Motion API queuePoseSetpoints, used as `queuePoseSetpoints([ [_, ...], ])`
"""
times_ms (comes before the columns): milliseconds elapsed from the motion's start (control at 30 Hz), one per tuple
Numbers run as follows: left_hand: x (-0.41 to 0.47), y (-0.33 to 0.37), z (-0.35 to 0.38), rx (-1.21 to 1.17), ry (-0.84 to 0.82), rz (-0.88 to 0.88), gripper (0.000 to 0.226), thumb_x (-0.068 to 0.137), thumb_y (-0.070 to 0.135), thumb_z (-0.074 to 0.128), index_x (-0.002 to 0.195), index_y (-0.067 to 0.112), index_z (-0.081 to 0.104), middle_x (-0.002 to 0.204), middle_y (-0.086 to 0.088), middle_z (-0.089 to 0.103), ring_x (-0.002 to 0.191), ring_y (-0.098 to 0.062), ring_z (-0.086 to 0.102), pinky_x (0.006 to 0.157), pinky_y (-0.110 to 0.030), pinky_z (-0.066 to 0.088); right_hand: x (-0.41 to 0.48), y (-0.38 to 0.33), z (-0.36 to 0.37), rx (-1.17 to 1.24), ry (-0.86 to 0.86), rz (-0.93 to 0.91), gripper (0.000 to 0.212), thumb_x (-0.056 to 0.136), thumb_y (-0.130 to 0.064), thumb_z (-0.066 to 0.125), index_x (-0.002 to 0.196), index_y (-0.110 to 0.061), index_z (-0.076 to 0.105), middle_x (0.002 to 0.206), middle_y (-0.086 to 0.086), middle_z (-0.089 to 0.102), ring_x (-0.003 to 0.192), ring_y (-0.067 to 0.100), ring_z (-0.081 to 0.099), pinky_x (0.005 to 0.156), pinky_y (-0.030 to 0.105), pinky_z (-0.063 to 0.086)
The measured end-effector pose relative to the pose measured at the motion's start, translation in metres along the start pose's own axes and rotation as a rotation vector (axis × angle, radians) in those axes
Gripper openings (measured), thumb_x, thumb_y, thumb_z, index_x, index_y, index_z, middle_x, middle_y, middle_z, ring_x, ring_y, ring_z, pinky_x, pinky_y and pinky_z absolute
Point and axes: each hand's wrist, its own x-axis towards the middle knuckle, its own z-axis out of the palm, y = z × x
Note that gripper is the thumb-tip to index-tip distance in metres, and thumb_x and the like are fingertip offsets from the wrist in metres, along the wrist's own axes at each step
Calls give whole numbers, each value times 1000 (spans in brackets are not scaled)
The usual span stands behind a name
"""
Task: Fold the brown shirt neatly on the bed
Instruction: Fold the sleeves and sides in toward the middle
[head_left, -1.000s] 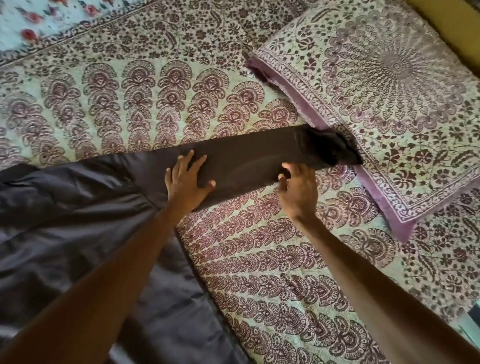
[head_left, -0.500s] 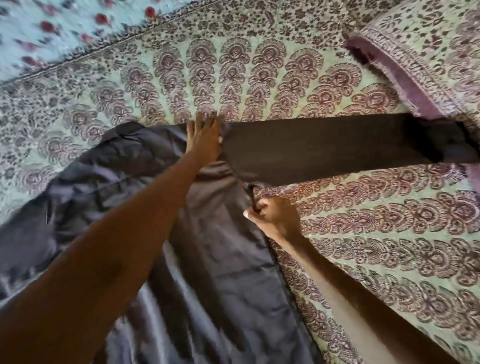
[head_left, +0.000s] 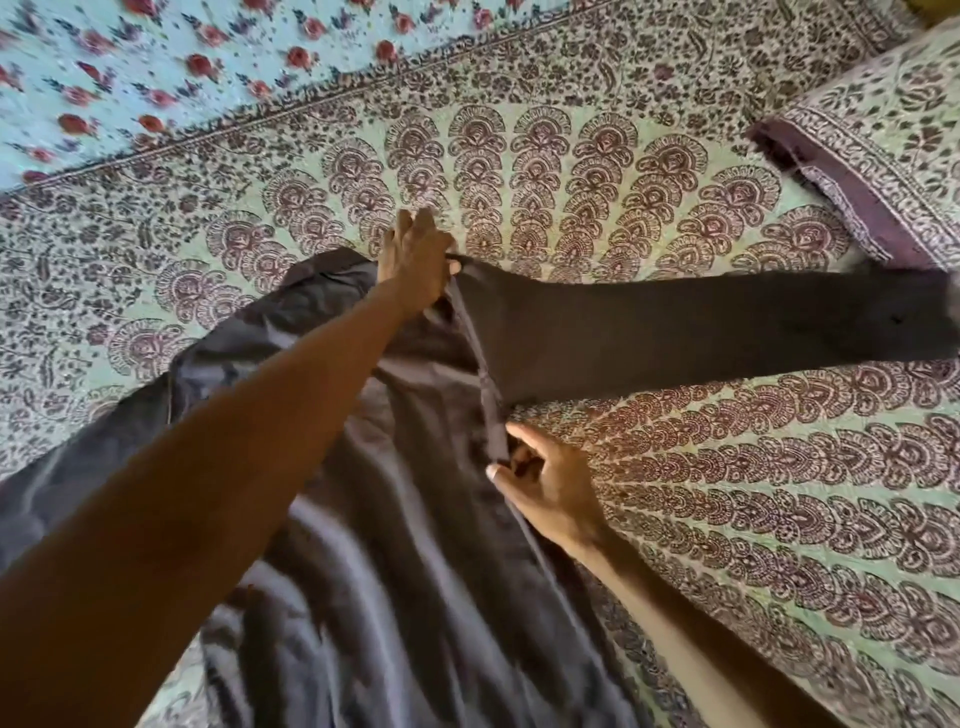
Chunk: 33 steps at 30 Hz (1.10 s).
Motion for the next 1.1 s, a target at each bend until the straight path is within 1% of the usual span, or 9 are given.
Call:
queuePoseSetpoints([
  [133, -16, -45, -6, -33, -101, -62, 21, 89, 18, 60, 107, 7, 64, 123, -19, 52, 115, -41, 50, 90, -49, 48, -14, -25, 45, 52, -145, 44, 63, 75, -29, 74, 135, -21, 55, 71, -17, 59, 60, 1, 55, 70, 25, 54],
  [300, -35, -103, 11, -346, -136, -268, 48, 75, 27, 66, 118, 8, 61, 116, -17, 65, 108, -38, 62, 87, -50, 53, -23, -54, 97, 5, -218, 71, 65, 79, -23, 73, 140, -19, 50, 85, 2, 72, 80, 17, 68, 83, 29, 53],
  [433, -48, -119, 16, -427, -50, -343, 22, 78, 6, 65, 100, 6, 72, 111, -15, 69, 104, -34, 64, 84, -41, 53, -22, -56, 136, -68, -225, 108, 67, 80, -23, 68, 143, -18, 45, 89, 7, 71, 86, 24, 67, 84, 36, 54],
  [500, -54, -120, 19, -514, -29, -333, 28, 79, 1, 61, 105, 7, 68, 115, -16, 67, 108, -32, 62, 90, -38, 51, -25, -54, 150, -188, -229, 114, 70, 81, -27, 66, 146, -19, 40, 105, 10, 70, 100, 29, 65, 90, 37, 51],
  [633, -83, -110, 24, -645, -20, -453, 51, 83, 13, 62, 129, 5, 41, 125, -22, 51, 111, -38, 53, 87, -43, 45, -47, -54, 154, -373, -212, 107, 72, 87, -42, 60, 149, -23, 30, 136, 5, 57, 119, 28, 57, 94, 40, 47],
  [767, -146, -81, 25, -795, 7, -517, 39, 83, 21, 61, 115, 9, 42, 109, -18, 59, 100, -37, 58, 84, -42, 48, -93, -49, 151, -498, -221, 81, 68, 87, -50, 57, 146, -23, 35, 127, 6, 62, 105, 30, 64, 81, 41, 52],
  [900, -240, -44, 44, -848, -223, -516, 40, 84, 28, 65, 113, 10, 44, 102, -20, 66, 99, -37, 63, 83, -41, 51, -162, -42, 147, -721, -158, 78, 55, 70, -40, 69, 120, -22, 56, 94, 3, 69, 80, 25, 68, 60, 36, 55],
  [1000, -299, -22, 52, -755, -351, -541, 45, 84, 30, 66, 118, 9, 45, 113, -21, 64, 107, -38, 60, 87, -40, 49, -209, -32, 140, -886, -92, 112, 58, 61, -32, 75, 115, -15, 61, 99, 9, 65, 86, 30, 64, 67, 41, 54],
  [1100, -341, -13, 64, -747, -423, -596, 37, 82, 34, 66, 107, 8, 58, 108, -21, 67, 104, -38, 62, 87, -41, 52, -251, -25, 133, -944, -65, 229, 61, 66, -30, 73, 122, -14, 55, 108, 11, 60, 96, 32, 59, 74, 44, 52],
])
